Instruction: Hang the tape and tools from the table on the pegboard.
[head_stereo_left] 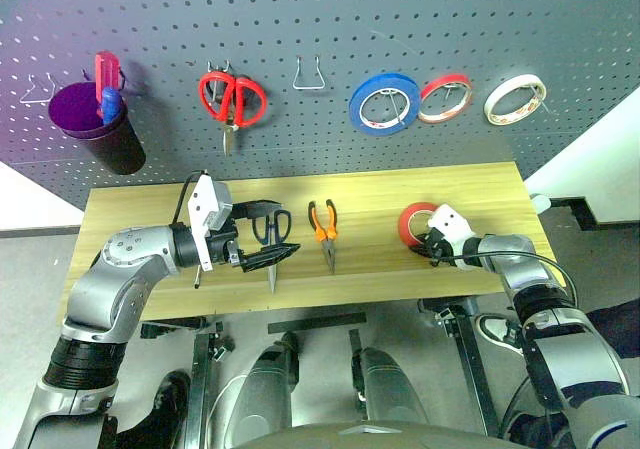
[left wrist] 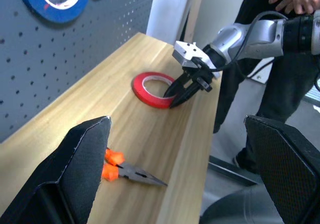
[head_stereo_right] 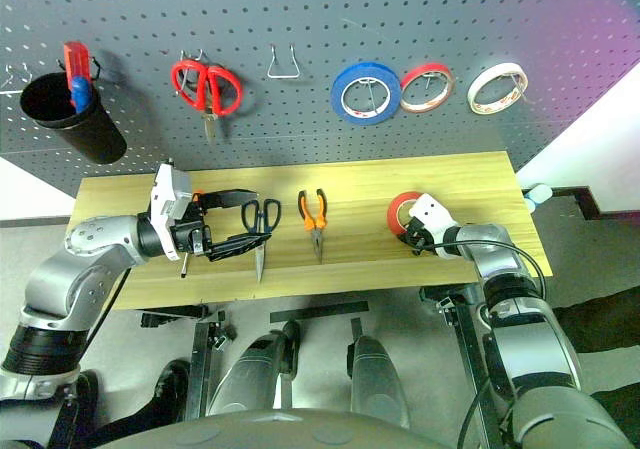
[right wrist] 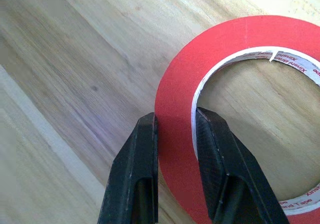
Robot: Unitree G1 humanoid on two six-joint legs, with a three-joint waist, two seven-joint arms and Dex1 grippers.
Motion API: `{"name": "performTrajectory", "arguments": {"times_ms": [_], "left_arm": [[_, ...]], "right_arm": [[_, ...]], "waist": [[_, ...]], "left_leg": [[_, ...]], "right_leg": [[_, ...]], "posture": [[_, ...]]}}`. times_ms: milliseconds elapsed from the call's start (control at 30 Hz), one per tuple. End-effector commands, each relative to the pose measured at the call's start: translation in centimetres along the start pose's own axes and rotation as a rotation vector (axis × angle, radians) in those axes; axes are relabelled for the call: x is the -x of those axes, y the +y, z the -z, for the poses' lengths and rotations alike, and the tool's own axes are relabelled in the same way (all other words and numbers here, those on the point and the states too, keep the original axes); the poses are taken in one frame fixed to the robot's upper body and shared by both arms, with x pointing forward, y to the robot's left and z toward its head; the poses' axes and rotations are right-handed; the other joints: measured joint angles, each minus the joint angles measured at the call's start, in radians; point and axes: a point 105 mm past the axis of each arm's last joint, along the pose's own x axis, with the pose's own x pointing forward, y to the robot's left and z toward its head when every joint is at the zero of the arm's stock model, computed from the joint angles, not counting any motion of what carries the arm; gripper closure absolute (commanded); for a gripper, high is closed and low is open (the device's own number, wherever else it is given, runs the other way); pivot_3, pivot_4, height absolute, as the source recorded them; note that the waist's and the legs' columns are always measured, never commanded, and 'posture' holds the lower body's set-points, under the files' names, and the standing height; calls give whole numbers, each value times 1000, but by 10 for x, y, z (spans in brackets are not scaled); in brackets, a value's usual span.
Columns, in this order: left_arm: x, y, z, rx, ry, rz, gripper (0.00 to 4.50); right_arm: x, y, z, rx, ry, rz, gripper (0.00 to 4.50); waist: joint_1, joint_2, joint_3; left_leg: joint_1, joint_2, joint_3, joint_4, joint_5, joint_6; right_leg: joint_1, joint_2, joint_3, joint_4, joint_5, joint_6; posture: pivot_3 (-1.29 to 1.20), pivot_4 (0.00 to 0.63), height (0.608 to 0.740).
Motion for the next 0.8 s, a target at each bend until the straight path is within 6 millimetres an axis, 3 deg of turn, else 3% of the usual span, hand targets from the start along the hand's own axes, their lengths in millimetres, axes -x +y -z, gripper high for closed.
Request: {"name": "performTrajectory", "arguments": {"times_ms": [33,367,600,800], "left_arm": [[0,3,-8,-43,-26,-7,0],[-3,7,-14,-65,-44,-4,0],[-8,11,-20,-93,-62,5,0],[-10,12,-26,-98,-90,5,0]], "right_arm": [[12,-11,-11,-20,-56,44,3792],[19,-7,-19,-127,-154,38,3792],[30,-14,-38,-189,-273,81,3792],[41,-22,-42,-246,-333,128,3792]], "waist": [[0,0,0],[0,0,0],[0,0,0],[0,0,-1]], "left_leg": [[0,0,0,0,0,0],[0,0,0,0,0,0],[-1,0,0,1,1,-2],[-1,0,0,0,4,-6]], "right_leg": [[0,0,0,0,0,0],[-1,0,-2,0,0,0],[-1,0,-2,1,0,0],[-1,0,-3,2,0,0]], "posture": [[-29,299,740],[-37,283,740],[-53,254,740],[-57,233,740]]}}
